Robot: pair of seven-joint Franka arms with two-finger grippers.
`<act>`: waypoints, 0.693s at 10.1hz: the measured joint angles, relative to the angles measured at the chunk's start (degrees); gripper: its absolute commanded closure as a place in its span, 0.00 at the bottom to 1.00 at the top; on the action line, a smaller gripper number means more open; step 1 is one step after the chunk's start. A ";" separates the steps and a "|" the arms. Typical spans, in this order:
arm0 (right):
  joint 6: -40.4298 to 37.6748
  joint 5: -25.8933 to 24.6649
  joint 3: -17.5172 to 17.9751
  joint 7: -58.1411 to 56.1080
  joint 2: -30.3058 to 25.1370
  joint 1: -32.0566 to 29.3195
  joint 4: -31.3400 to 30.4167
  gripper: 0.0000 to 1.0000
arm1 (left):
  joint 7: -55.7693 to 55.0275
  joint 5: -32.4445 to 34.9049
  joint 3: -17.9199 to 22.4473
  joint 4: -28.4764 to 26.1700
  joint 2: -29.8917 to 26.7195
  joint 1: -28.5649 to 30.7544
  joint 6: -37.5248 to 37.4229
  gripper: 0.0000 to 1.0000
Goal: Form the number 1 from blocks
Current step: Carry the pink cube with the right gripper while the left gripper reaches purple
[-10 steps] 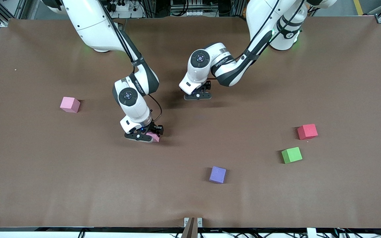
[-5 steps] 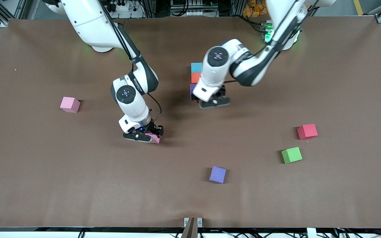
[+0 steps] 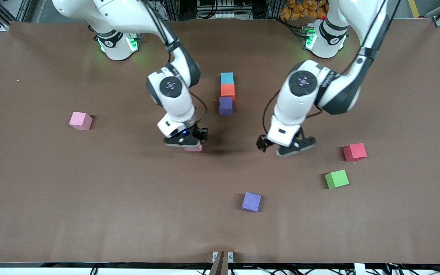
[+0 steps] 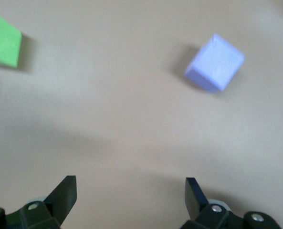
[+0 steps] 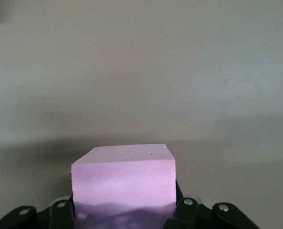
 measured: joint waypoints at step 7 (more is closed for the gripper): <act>-1.83 2.13 -0.52 8.28 8.25 9.96 9.41 0.33 | 32.12 -12.03 12.37 14.52 12.78 -2.71 1.45 0.00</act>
